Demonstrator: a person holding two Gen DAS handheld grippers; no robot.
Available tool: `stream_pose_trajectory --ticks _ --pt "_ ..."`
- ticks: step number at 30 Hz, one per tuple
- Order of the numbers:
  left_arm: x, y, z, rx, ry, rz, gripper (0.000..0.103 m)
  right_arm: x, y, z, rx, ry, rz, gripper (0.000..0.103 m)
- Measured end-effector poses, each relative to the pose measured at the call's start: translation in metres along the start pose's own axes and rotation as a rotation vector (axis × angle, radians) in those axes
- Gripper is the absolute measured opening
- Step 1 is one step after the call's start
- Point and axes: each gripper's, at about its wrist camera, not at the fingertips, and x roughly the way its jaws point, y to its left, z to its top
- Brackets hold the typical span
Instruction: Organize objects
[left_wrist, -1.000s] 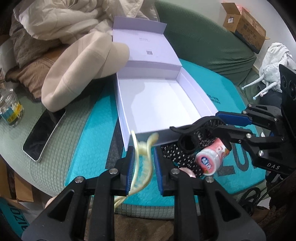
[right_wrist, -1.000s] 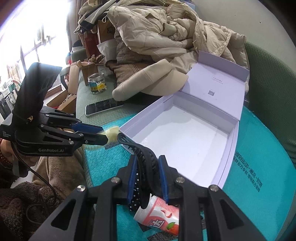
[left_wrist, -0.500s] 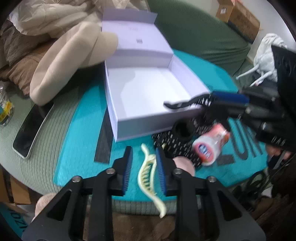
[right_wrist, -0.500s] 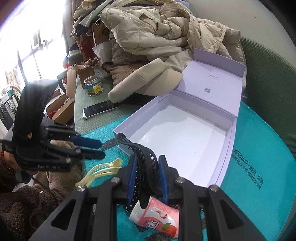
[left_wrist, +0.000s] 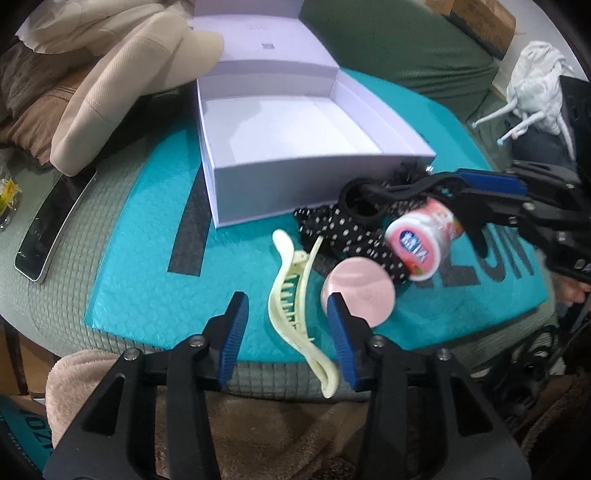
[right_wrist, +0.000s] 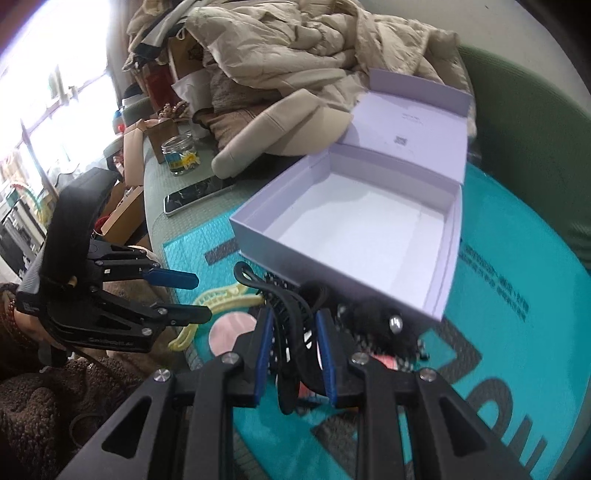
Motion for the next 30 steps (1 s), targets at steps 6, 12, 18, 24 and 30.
stream_pose_trajectory --ticks 6,12,18,24,30 --pt "0.011 0.003 -0.001 -0.02 0.003 0.014 0.042 0.0 -0.004 -0.01 0.047 0.018 0.005 0.024" --pt "0.023 -0.004 0.004 0.012 0.011 0.04 0.042 0.002 -0.004 -0.011 0.056 0.024 0.014 0.024" --pt "0.028 -0.016 0.005 0.09 0.018 0.081 0.042 0.004 -0.004 -0.011 0.058 0.019 0.021 0.017" --pt "0.027 -0.012 0.008 0.036 0.0 0.124 0.028 0.005 -0.005 -0.022 0.069 0.027 0.074 0.016" --pt "0.026 -0.014 0.009 0.035 0.013 0.083 0.021 0.01 0.003 -0.038 0.078 0.065 0.12 0.035"
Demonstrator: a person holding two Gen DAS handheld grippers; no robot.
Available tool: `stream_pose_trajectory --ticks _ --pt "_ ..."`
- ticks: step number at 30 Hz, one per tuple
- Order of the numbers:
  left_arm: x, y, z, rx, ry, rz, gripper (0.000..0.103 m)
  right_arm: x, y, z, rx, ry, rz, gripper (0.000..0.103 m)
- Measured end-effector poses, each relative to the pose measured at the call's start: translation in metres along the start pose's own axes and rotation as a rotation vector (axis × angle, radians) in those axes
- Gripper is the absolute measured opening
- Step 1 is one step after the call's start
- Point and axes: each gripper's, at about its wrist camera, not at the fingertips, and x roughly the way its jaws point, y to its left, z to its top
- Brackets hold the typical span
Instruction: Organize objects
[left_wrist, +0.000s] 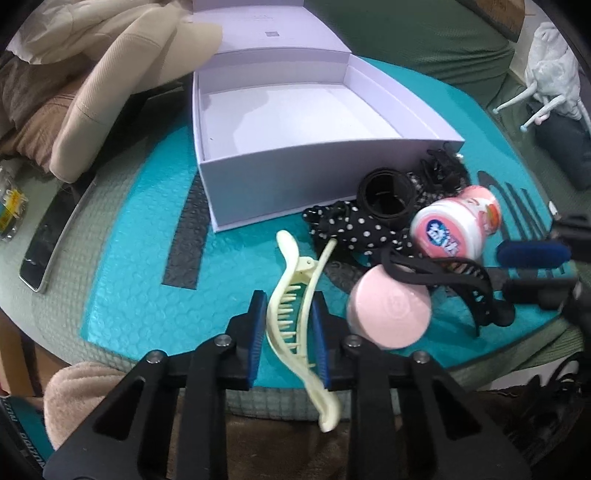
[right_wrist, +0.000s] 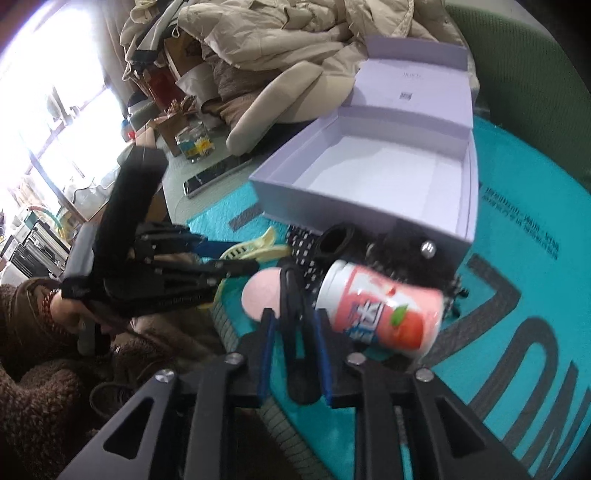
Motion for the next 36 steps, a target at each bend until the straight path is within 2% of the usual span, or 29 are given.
stream_pose_trajectory --ticks 1,2,5,8,9,10,19,24,36 --pt "-0.001 -0.001 0.0 0.005 -0.002 -0.002 0.021 0.004 0.002 -0.001 -0.009 0.015 -0.025 0.044" --pt "-0.001 -0.002 -0.001 0.007 0.0 -0.008 0.021 0.007 0.004 -0.003 -0.02 0.027 -0.048 0.045" --pt "-0.004 -0.003 -0.004 -0.003 0.004 -0.042 0.02 0.017 0.007 -0.006 -0.054 0.052 -0.095 0.045" --pt "-0.007 -0.003 -0.007 -0.005 0.001 -0.057 0.02 0.029 0.002 -0.007 -0.034 0.074 -0.081 0.045" --pt "-0.009 -0.004 -0.007 -0.002 -0.001 -0.062 0.02 0.033 0.0 -0.008 -0.022 0.081 -0.072 0.037" --pt "-0.01 -0.005 -0.008 0.001 -0.004 -0.065 0.02 0.036 0.0 -0.009 -0.017 0.088 -0.069 0.022" --pt "-0.033 -0.002 -0.003 0.017 -0.016 -0.062 0.02 0.02 -0.003 -0.001 0.006 0.054 -0.04 0.021" --pt "-0.048 -0.009 0.005 0.046 -0.048 -0.049 0.02 0.004 0.003 0.011 -0.035 0.033 -0.06 0.021" --pt "-0.065 -0.002 0.028 0.06 -0.076 -0.037 0.02 -0.008 0.012 0.044 -0.104 -0.026 -0.03 0.021"
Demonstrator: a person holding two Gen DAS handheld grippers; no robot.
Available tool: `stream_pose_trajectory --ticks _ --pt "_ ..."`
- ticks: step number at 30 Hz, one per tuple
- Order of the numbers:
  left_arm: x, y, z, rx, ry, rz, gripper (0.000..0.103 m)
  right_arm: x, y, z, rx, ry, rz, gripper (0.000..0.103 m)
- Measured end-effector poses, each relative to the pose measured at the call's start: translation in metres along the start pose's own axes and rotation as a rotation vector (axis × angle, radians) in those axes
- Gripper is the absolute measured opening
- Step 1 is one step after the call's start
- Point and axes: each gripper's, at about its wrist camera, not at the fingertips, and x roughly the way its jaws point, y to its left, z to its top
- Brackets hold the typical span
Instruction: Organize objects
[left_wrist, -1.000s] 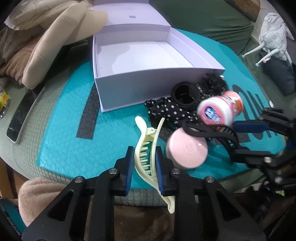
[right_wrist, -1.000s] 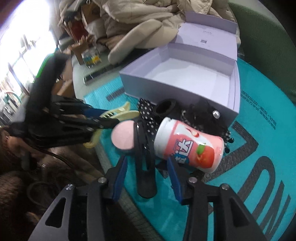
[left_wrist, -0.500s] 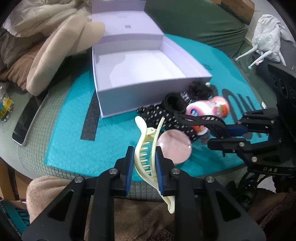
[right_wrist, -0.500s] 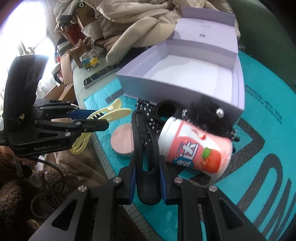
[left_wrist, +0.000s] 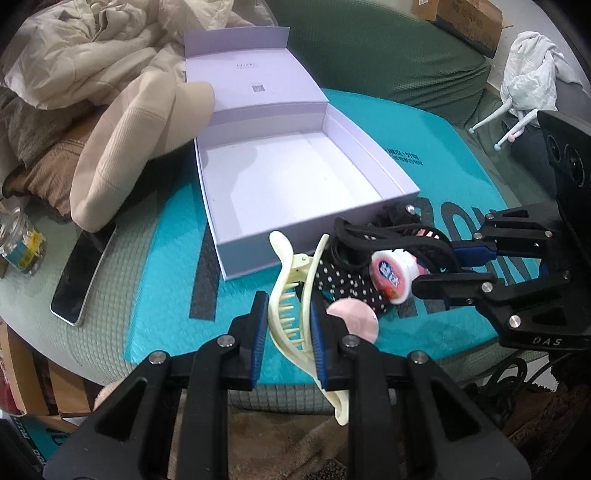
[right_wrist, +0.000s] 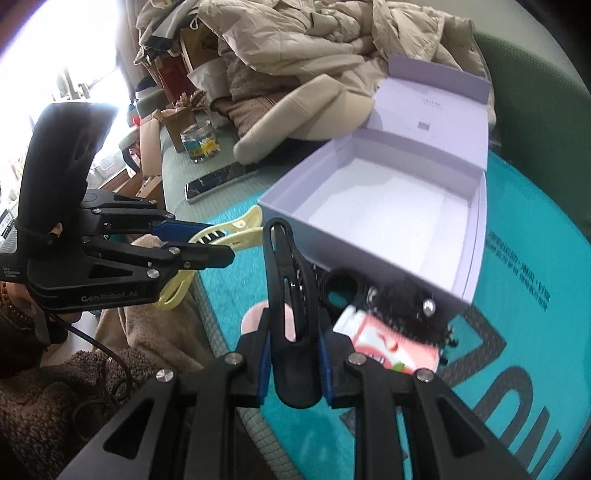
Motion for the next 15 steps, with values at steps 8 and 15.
stream_pose_trajectory --ticks 8,15 --pt "0.004 0.004 0.024 0.018 -0.017 0.019 0.02 -0.002 -0.013 0.027 -0.032 -0.027 -0.01 0.021" --pt "0.012 0.009 0.045 0.017 -0.025 0.034 0.02 0.002 -0.031 0.047 -0.044 -0.028 -0.032 0.021"
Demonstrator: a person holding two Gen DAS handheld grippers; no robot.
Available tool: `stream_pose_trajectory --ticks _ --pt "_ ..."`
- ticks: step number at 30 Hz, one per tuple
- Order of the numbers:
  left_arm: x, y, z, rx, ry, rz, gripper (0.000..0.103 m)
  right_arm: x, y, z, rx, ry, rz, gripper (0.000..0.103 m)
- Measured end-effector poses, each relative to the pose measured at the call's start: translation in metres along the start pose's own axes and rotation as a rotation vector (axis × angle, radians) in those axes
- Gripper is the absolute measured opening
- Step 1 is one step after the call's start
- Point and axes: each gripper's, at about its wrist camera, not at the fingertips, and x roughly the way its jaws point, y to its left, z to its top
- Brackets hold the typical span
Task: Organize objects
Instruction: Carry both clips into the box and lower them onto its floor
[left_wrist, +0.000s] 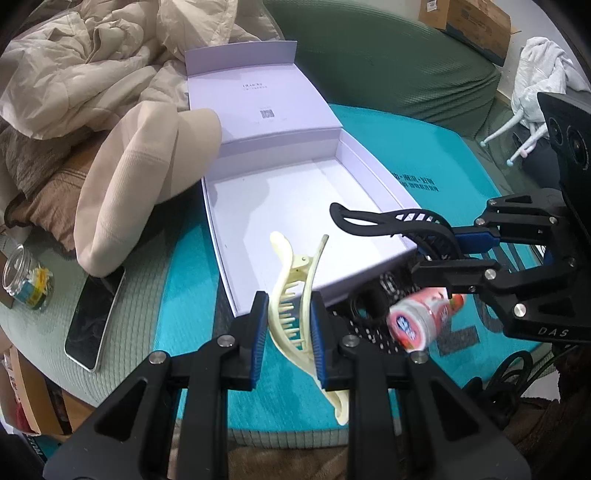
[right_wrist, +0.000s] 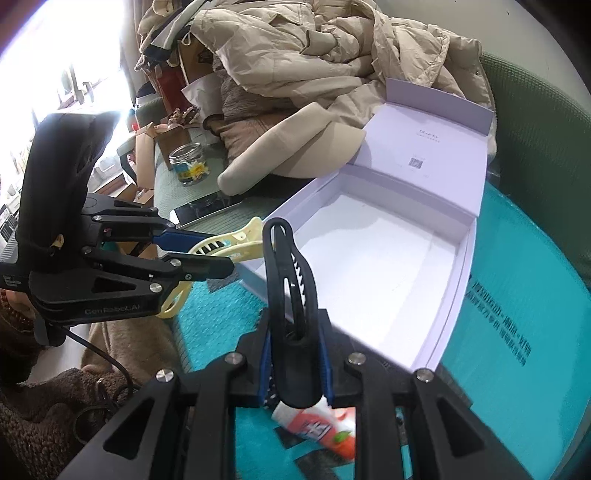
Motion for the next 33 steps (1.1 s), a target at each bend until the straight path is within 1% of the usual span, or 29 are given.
stream_pose_trajectory --ticks 6,11,14,17,26,33 --pt "0.011 0.003 0.017 0.003 -0.004 0.012 0.02 0.007 -0.02 0.014 0.012 0.008 -0.025 0.021" --pt "0.021 0.006 0.029 0.027 -0.012 0.041 0.02 0.01 -0.033 0.026 0.004 0.004 -0.044 0.021" --pt "0.028 0.01 0.036 0.026 -0.015 0.042 0.02 0.013 -0.042 0.033 0.008 0.009 -0.053 0.021" --pt "0.033 0.014 0.042 0.029 -0.016 0.041 0.02 0.016 -0.05 0.04 0.01 0.011 -0.055 0.021" --pt "0.053 0.017 0.064 0.04 -0.015 0.083 0.02 0.035 -0.073 0.055 0.002 0.027 -0.066 0.021" --pt "0.074 0.02 0.081 0.028 -0.01 0.073 0.02 0.048 -0.092 0.063 0.011 0.04 -0.073 0.021"
